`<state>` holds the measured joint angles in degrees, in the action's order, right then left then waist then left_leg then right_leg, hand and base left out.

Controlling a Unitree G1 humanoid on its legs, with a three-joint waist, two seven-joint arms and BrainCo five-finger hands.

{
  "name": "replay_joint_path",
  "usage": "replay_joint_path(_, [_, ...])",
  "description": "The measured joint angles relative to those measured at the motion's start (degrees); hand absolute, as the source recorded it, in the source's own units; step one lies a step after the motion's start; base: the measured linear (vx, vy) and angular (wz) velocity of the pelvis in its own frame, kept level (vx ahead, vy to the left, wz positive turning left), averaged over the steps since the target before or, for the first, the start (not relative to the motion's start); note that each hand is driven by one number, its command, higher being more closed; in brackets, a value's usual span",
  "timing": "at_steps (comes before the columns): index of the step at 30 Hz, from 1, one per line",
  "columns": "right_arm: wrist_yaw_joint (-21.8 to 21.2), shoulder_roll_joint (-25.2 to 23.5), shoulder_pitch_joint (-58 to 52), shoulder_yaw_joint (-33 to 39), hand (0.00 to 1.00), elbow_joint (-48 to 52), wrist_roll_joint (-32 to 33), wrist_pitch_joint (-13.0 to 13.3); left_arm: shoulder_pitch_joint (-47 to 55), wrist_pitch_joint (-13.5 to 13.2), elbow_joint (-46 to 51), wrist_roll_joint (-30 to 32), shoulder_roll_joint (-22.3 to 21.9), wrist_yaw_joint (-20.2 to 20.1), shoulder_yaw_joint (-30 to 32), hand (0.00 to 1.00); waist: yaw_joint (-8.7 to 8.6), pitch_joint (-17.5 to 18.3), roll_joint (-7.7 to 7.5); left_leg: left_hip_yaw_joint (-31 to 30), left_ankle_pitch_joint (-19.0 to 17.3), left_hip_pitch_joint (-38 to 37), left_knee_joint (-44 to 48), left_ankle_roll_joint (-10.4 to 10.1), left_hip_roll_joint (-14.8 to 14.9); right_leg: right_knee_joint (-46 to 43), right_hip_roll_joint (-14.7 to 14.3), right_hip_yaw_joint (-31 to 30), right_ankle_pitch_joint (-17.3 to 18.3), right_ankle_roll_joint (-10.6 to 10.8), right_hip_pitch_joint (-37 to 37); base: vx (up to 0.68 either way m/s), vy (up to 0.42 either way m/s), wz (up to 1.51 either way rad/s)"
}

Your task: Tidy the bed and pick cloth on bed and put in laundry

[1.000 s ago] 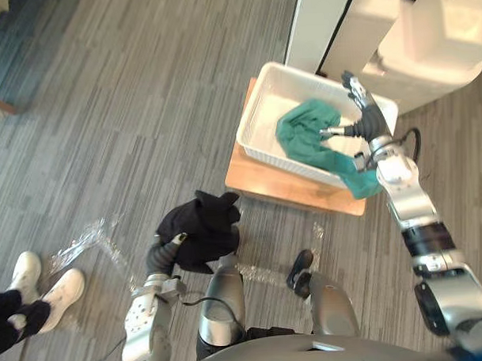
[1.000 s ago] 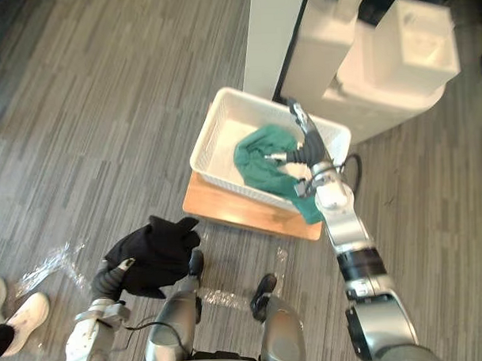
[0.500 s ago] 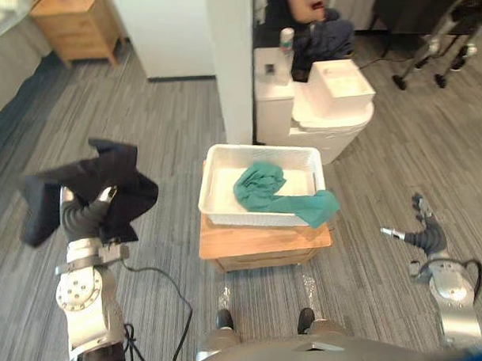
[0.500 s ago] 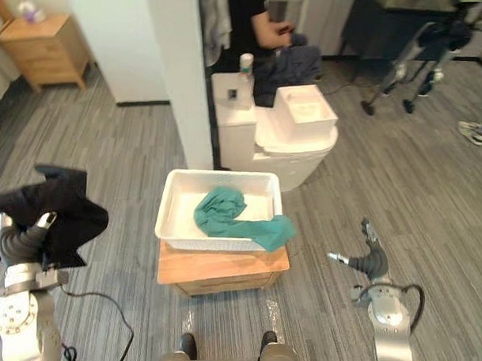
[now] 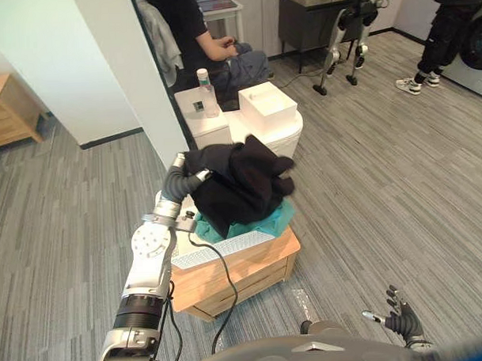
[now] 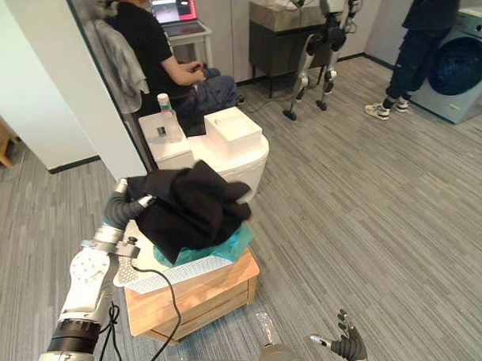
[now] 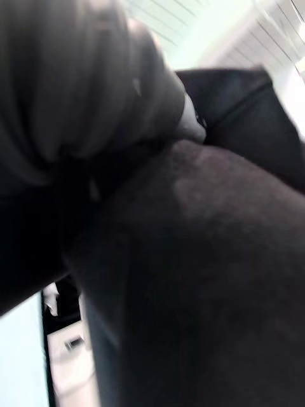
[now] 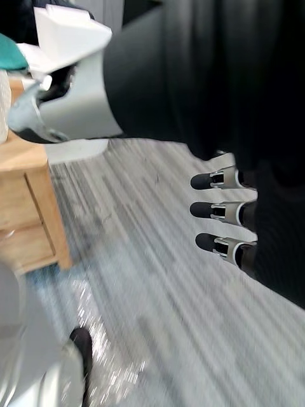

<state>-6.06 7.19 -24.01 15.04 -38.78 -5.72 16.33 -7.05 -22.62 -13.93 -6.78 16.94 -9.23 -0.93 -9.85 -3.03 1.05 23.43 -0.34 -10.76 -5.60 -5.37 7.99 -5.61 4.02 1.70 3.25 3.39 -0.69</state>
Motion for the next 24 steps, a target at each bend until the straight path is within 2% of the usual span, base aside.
replay_joint_path(3, [-0.55,0.01,0.00,-0.02,0.00,-2.26,0.03,0.49,-3.14,1.35,-5.00,5.42,1.30,6.00,-1.57,1.00,-0.61,-0.23,0.58,1.47,-0.61,1.91,-0.08,0.13,-0.29,-0.55,0.04,-1.41,-0.13,0.13,-2.97,-0.04,0.013,-0.29])
replay_joint_path(5, [-1.27,0.13,0.13,-0.02,0.00,-4.62,0.95,1.13,-8.24,2.99,-12.59,10.19,3.79,13.60,-2.22,1.00,-1.88,-1.31,1.15,2.68,-0.53,3.49,-0.09,0.20,-0.42,-1.31,-0.03,-2.46,-0.26,0.34,-5.29,-0.01,-0.005,-0.22])
replay_joint_path(6, [-1.41,0.15,0.21,-0.02,0.00,-5.15,1.09,1.28,-9.41,3.42,-13.99,10.90,4.51,15.23,-2.20,1.00,-1.95,-1.77,1.41,2.95,-0.52,3.77,-0.05,0.20,-0.42,-1.58,-0.10,-2.59,-0.26,0.34,-5.87,0.02,-0.010,-0.24])
replay_joint_path(7, [-1.76,0.30,0.66,0.03,0.00,-6.40,1.19,1.59,-12.17,3.74,-16.65,12.20,5.81,18.58,-2.19,1.00,-2.48,-3.28,1.44,3.45,-0.23,4.03,0.02,0.20,-0.46,-2.30,-0.14,-3.00,-0.22,0.12,-6.76,0.04,-0.008,-0.31])
replay_joint_path(11, [-3.04,0.77,2.58,0.34,0.00,-9.79,5.23,3.58,-21.89,4.26,-19.15,15.36,7.80,28.03,-1.44,1.00,-3.02,-5.82,0.98,5.39,0.44,7.16,0.52,0.18,-0.75,-5.16,-0.52,-5.79,-0.35,0.43,-12.03,0.06,-0.010,-0.27])
replay_joint_path(15, [-5.12,0.58,2.90,0.88,0.00,-10.11,8.63,5.90,-28.36,5.17,-19.10,18.92,8.38,34.65,-1.10,1.00,-3.32,-6.65,0.36,7.95,-1.08,7.28,2.75,-0.19,-0.05,-5.75,-1.14,-9.01,-0.24,0.22,-12.67,0.10,0.005,-0.28])
replay_joint_path(19, [-6.67,0.27,2.85,0.87,0.00,-10.02,8.88,6.15,-30.81,6.97,-18.83,19.93,8.30,33.91,-1.12,1.00,-3.23,-6.71,0.34,9.94,-3.54,7.30,6.32,-0.44,1.12,-6.95,-1.74,-10.82,0.02,-0.13,-12.63,0.05,-0.004,-0.20])
replay_joint_path(24, [-7.29,-1.04,2.84,0.82,0.00,-9.43,8.87,6.17,-29.73,11.93,-18.84,19.85,6.48,26.37,-1.82,1.00,-2.94,-8.51,-0.59,10.31,-6.10,8.34,8.91,-0.45,1.69,-7.20,-1.22,-11.32,1.20,0.65,-12.64,-0.03,-0.019,0.00])
